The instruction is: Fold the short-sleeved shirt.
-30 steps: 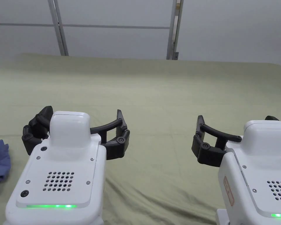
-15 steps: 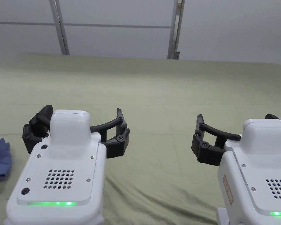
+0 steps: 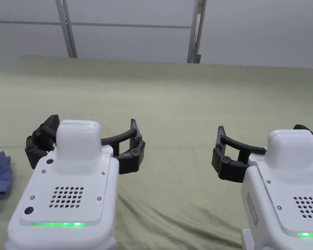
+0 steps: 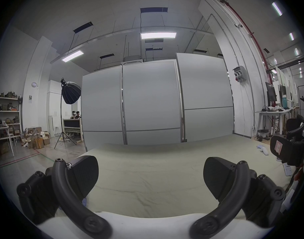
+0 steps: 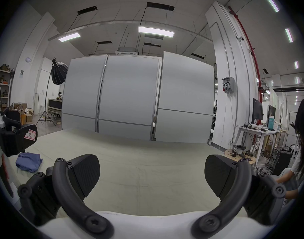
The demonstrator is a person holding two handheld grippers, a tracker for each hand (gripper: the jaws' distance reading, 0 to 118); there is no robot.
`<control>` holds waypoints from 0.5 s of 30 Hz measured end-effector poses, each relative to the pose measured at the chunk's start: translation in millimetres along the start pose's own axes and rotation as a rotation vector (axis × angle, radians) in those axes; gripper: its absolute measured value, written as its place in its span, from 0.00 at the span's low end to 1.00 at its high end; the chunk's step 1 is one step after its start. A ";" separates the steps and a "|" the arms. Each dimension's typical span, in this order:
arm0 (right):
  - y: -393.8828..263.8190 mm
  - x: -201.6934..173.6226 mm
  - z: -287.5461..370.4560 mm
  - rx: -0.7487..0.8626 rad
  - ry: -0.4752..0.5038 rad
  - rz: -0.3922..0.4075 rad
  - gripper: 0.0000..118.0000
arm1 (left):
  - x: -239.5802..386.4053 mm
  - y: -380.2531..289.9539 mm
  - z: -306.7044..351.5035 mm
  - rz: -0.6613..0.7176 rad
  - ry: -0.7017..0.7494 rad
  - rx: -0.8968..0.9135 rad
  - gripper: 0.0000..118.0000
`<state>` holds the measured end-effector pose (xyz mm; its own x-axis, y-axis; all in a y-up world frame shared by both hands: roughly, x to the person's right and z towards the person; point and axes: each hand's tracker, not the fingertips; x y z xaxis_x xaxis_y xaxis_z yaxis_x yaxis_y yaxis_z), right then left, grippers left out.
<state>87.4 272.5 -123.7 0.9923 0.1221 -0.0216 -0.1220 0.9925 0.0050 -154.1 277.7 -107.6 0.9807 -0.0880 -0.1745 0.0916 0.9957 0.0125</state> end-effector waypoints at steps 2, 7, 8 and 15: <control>-0.1 -0.6 -0.9 -0.001 0.001 0.002 1.00 | 0.3 -0.3 -0.7 0.001 0.000 -0.001 1.00; -1.0 -1.9 -3.3 -0.006 0.009 0.003 1.00 | 1.1 -1.5 -2.7 -0.005 0.000 -0.008 1.00; -1.4 -2.1 -3.7 -0.009 0.012 0.004 1.00 | 1.1 -1.9 -2.9 -0.005 0.000 -0.008 1.00; -6.5 -5.6 -8.3 -0.037 0.030 0.006 1.00 | 2.1 -6.1 -6.7 -0.006 -0.003 -0.025 1.00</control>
<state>82.4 265.4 -131.8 0.9905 0.1273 -0.0515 -0.1291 0.9911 -0.0316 -153.7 271.6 -114.7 0.9807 -0.0938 -0.1714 0.0929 0.9956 -0.0132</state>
